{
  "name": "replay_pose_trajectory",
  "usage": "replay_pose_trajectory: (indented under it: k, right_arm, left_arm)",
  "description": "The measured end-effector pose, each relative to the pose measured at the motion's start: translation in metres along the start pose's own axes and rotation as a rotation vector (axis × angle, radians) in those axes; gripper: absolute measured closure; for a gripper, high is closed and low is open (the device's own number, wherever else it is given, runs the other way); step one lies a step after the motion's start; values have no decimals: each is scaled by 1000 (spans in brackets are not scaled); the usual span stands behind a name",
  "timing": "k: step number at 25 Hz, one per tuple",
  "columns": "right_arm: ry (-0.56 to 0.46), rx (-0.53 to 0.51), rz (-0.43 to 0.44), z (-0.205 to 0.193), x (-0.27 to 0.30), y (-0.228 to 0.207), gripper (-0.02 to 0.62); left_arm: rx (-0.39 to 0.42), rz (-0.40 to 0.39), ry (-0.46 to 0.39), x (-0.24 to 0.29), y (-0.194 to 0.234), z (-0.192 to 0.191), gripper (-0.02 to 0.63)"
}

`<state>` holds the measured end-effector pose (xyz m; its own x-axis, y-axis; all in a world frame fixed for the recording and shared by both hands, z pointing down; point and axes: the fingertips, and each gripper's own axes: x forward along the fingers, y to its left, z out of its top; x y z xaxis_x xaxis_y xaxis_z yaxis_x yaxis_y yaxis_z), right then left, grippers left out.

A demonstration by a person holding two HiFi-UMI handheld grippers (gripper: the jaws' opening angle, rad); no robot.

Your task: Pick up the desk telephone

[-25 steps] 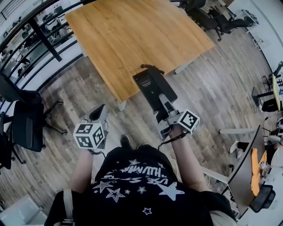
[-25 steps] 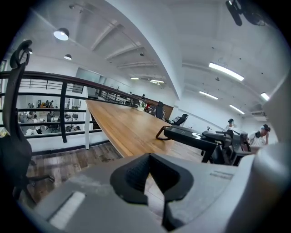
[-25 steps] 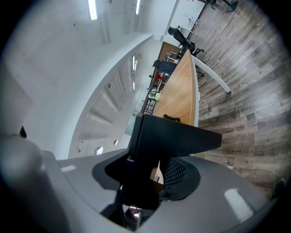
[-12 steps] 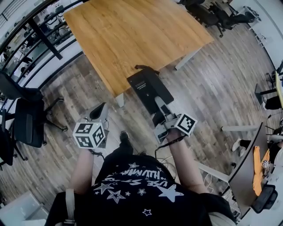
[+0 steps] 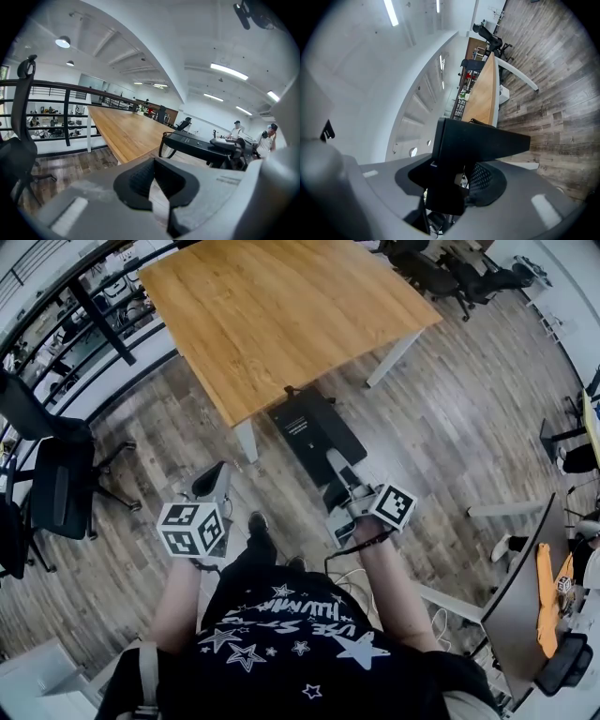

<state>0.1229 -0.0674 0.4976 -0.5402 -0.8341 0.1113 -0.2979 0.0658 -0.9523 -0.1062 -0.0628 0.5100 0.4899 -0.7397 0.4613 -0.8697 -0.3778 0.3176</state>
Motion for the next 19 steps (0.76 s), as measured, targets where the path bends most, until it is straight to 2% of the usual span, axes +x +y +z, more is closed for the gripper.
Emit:
replay_pose_trajectory:
  k: [19]
  right_arm:
    - [20,18,24,-35,-103,-2,403]
  left_arm:
    - [-10,32,-31,-76,-66,-62,604]
